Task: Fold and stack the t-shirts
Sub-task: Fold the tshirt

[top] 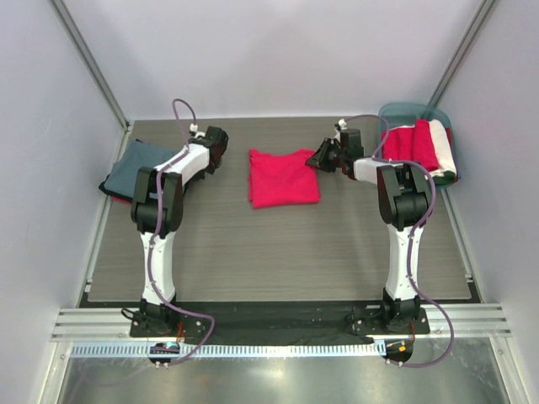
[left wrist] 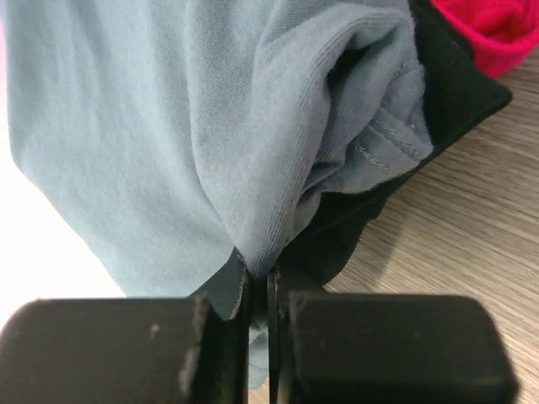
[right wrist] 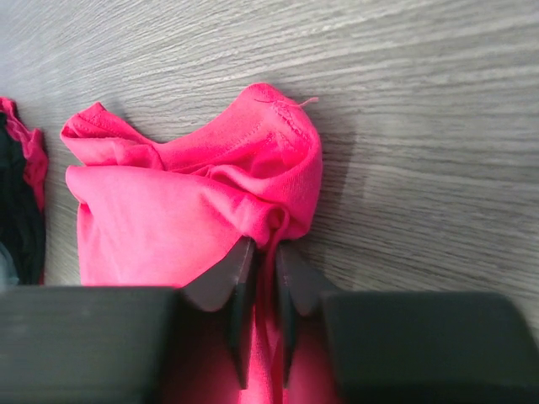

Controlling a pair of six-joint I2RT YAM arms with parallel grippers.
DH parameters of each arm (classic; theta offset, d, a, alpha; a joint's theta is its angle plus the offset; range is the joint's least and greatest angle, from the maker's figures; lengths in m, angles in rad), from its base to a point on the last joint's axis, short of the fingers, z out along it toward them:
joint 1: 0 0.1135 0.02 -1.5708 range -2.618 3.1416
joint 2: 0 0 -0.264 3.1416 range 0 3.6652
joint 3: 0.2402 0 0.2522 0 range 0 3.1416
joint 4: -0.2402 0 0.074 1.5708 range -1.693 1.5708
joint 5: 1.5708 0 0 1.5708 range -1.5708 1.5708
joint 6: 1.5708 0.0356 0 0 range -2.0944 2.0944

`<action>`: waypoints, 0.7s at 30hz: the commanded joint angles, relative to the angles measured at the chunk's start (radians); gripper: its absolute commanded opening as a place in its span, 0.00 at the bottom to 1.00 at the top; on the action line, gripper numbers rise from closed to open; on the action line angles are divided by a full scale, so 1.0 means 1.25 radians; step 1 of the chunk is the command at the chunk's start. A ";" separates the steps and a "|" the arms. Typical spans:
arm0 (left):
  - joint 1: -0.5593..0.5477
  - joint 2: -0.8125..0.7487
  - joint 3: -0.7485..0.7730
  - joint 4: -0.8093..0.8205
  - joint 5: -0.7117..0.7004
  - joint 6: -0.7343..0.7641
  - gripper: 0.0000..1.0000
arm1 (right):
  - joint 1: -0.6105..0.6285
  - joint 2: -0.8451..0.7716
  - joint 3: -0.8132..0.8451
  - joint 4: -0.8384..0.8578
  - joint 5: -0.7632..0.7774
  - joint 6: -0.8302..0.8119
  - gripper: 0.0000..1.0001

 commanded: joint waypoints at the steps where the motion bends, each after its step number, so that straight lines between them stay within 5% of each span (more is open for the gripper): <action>1: -0.001 0.005 0.040 -0.013 0.007 -0.028 0.00 | -0.001 0.000 0.006 0.036 -0.017 0.011 0.18; 6: -0.033 0.013 0.072 -0.024 0.040 -0.052 0.00 | -0.001 -0.013 -0.003 0.031 -0.012 0.007 0.04; 14: -0.059 0.029 0.115 -0.063 0.033 -0.080 0.00 | -0.014 -0.033 -0.024 0.037 -0.020 0.008 0.01; 18: -0.051 0.029 0.111 -0.076 0.011 -0.088 0.14 | -0.016 -0.034 -0.025 0.034 -0.020 0.010 0.01; 21: -0.078 -0.019 0.082 -0.046 0.056 -0.108 0.53 | -0.016 -0.034 -0.025 0.026 -0.018 0.007 0.01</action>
